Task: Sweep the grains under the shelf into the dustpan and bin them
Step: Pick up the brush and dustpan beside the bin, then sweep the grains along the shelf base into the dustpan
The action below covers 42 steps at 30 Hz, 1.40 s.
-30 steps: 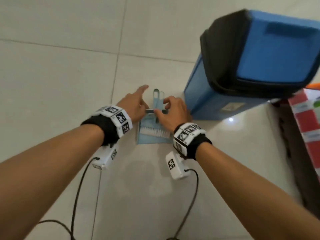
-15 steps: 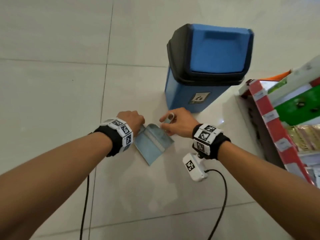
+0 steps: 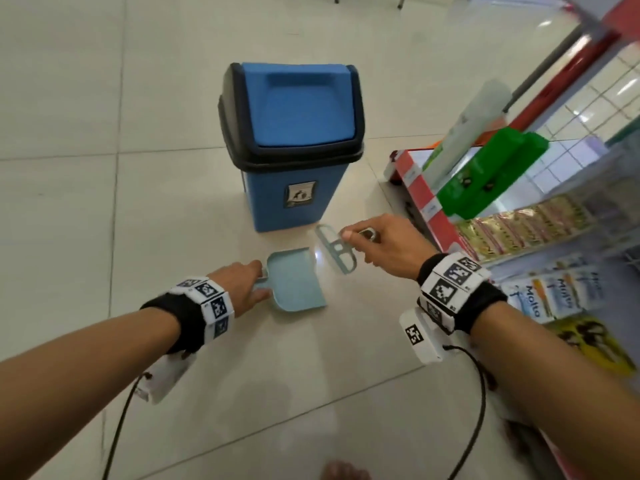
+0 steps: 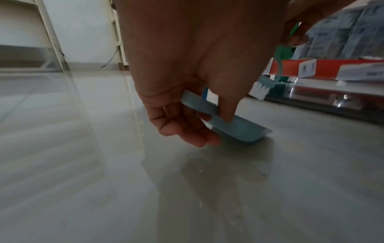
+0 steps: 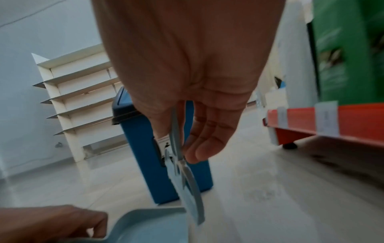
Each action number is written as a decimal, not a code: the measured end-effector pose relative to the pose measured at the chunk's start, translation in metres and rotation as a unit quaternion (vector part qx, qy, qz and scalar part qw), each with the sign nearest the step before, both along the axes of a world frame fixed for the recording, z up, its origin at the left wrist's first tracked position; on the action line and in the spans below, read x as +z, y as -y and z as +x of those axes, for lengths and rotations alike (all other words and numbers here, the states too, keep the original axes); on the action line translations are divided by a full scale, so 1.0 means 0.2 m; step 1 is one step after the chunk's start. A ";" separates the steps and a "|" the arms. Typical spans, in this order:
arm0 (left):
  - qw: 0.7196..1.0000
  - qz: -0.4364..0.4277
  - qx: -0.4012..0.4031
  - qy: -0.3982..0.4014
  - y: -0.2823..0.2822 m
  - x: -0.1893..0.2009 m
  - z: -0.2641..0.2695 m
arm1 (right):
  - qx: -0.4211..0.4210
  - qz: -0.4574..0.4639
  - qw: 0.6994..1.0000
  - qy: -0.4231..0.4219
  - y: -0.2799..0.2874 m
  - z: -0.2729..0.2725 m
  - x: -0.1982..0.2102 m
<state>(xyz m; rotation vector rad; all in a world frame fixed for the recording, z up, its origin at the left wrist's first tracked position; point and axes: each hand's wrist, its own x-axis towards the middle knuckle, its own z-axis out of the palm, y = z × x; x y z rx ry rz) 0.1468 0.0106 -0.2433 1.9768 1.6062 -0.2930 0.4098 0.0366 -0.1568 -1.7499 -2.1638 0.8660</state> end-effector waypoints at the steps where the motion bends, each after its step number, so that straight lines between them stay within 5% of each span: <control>1: 1.000 -0.012 0.015 0.023 0.01 0.00 0.04 | -0.021 0.013 1.000 -0.019 0.01 0.06 -0.01; 7: 0.993 -0.045 0.053 0.099 0.02 0.09 0.27 | -0.183 -0.013 0.971 -0.151 0.06 0.37 -0.10; 12: 0.992 -0.030 0.064 0.104 -0.11 0.21 0.43 | -0.247 -0.011 0.963 -0.112 -0.07 0.44 -0.15; 17: 0.984 -0.026 0.088 0.153 -0.26 0.12 0.59 | -0.190 0.079 0.976 0.072 -0.26 0.41 -0.24; 29: 0.952 -0.036 0.136 0.272 -0.44 -0.12 0.54 | -0.092 -0.003 0.949 0.303 -0.88 0.23 -0.46; 34: 0.950 -0.052 0.105 0.290 -0.41 -0.12 0.52 | -0.086 -0.076 0.951 0.287 -0.77 0.35 -0.47; 39: 0.939 -0.062 0.109 0.319 -0.26 -0.14 0.49 | -0.076 -0.135 0.950 0.270 -0.36 0.47 -0.41; 42: 0.926 -0.078 0.144 0.341 -0.11 -0.13 0.45 | -0.076 -0.099 0.959 0.253 -0.27 0.47 -0.37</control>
